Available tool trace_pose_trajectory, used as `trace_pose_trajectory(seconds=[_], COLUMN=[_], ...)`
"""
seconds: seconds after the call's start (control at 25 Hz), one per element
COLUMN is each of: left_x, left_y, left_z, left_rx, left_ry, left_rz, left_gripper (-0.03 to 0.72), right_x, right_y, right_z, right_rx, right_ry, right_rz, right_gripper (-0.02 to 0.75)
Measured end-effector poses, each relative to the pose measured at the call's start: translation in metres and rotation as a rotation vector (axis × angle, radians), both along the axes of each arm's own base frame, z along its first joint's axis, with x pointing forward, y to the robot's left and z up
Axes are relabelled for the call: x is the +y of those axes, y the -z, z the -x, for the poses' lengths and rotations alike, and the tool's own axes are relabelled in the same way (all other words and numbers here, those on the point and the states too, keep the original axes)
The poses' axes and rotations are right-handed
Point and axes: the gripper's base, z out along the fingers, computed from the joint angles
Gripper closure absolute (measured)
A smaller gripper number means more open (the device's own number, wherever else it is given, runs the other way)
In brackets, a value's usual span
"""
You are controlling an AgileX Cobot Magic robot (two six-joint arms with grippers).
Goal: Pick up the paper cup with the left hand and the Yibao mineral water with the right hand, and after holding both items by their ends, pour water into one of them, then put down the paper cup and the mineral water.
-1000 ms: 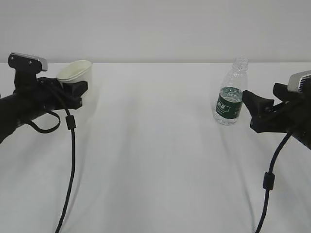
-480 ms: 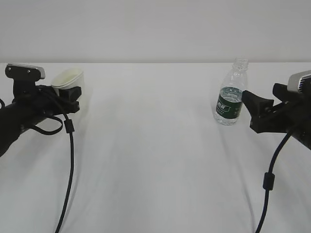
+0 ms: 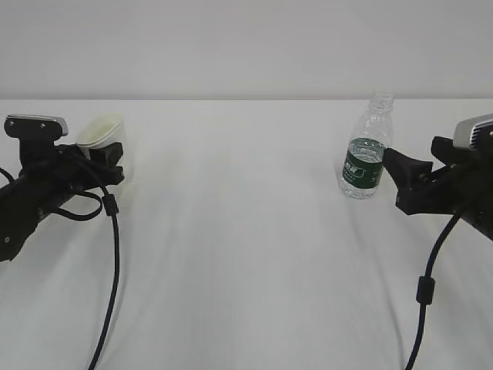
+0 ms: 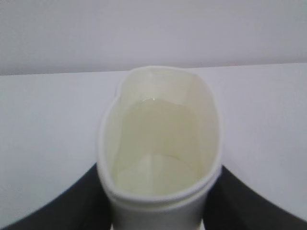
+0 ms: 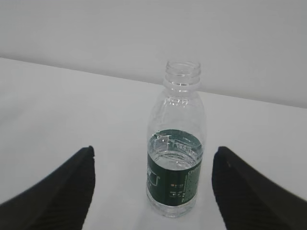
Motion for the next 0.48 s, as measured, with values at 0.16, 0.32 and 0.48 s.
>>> trace_pose_trajectory(seconds=[0.16, 0.32, 0.48], left_x=[0.0, 0.001, 0.001], left_y=[0.008, 0.019, 0.023], left_z=[0.001, 0.002, 0.002], left_rx=[-0.004, 0.021, 0.028], left_ry=[-0.001, -0.006, -0.008], left_rz=[-0.007, -0.014, -0.017], left_gripper=[0.333, 0.333, 0.333], right_x=[0.0, 0.0, 0.0], right_y=[0.001, 0.001, 0.001], right_z=[0.0, 0.0, 0.0], right_rx=[0.012, 0.013, 0.016], right_ry=[-0.003, -0.003, -0.003], right_rz=[0.005, 0.005, 0.006], right_gripper=[0.163, 0.163, 0.163])
